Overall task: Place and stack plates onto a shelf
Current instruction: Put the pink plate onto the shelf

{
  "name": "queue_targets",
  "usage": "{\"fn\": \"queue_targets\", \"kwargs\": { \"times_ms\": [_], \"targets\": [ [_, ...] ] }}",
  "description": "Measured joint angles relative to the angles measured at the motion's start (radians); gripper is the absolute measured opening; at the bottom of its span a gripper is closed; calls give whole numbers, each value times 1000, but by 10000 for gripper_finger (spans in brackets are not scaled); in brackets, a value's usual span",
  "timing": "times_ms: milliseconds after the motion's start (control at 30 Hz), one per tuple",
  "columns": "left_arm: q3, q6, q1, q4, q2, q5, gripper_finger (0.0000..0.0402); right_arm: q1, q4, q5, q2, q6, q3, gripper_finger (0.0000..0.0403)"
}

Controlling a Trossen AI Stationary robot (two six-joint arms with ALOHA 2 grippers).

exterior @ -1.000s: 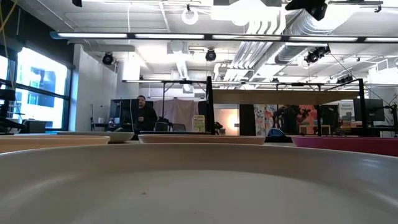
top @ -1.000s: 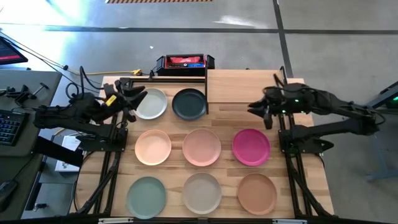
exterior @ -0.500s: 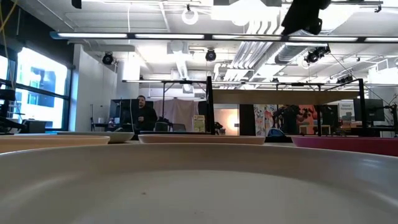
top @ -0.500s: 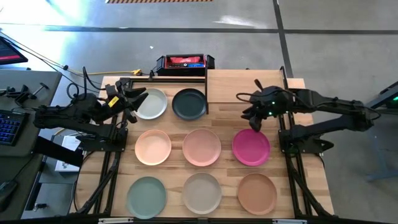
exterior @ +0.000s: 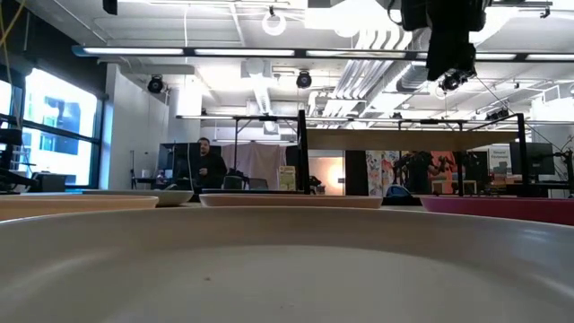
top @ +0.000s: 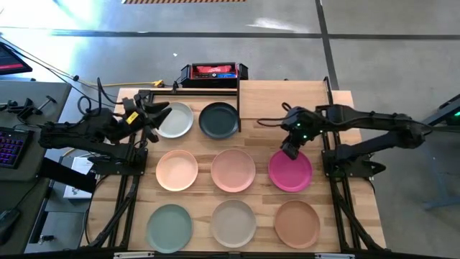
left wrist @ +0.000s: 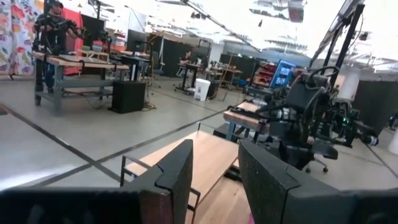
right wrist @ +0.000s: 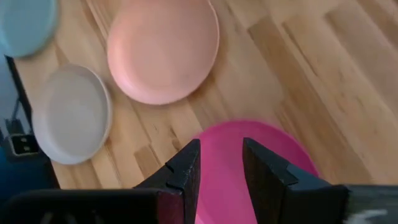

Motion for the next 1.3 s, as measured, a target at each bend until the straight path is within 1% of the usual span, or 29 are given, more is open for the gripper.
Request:
{"fn": "queue_targets", "kwargs": {
  "times_ms": [233,433,533,633,767,867,1000,1167,1300],
  "targets": [
    [0,-34,0,-62,0,0,117,7,-8,2,63,23,0,99],
    [0,-37,0,-85,0,0,117,7,-18,-2,78,43,0,103],
    [0,-52,0,-96,0,1,117,7,-44,-2,78,66,0,117],
    [0,-52,0,-101,0,0,117,11,-65,-1,78,73,0,140],
    [0,-52,0,-107,0,0,117,30,-62,-2,78,152,0,173],
    [0,-52,0,-115,0,0,117,66,-57,-4,83,205,0,185],
    [0,-52,0,-129,0,1,117,133,-45,-1,109,280,0,188],
    [0,-51,-1,-166,0,3,117,215,-5,7,174,347,0,188],
    [0,-58,-1,-213,0,40,117,266,12,7,242,408,0,188]
  ]
}}
